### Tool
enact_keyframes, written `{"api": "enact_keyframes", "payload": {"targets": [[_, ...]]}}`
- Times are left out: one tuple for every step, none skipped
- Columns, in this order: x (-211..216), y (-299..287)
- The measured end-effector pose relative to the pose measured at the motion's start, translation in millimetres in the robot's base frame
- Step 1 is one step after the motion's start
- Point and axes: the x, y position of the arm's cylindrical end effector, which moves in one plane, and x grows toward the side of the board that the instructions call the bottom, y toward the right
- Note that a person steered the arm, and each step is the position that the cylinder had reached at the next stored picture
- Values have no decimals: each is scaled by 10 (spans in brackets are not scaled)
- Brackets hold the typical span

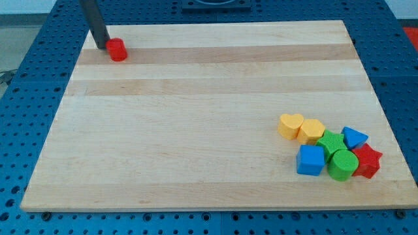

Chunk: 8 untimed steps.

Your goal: Move red circle towards right side

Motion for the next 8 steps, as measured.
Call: {"api": "enact_keyframes", "payload": {"targets": [[367,161],[780,495],[969,681],[1003,455],[633,227],[-127,324],[-271,504],[-228,510]]}}
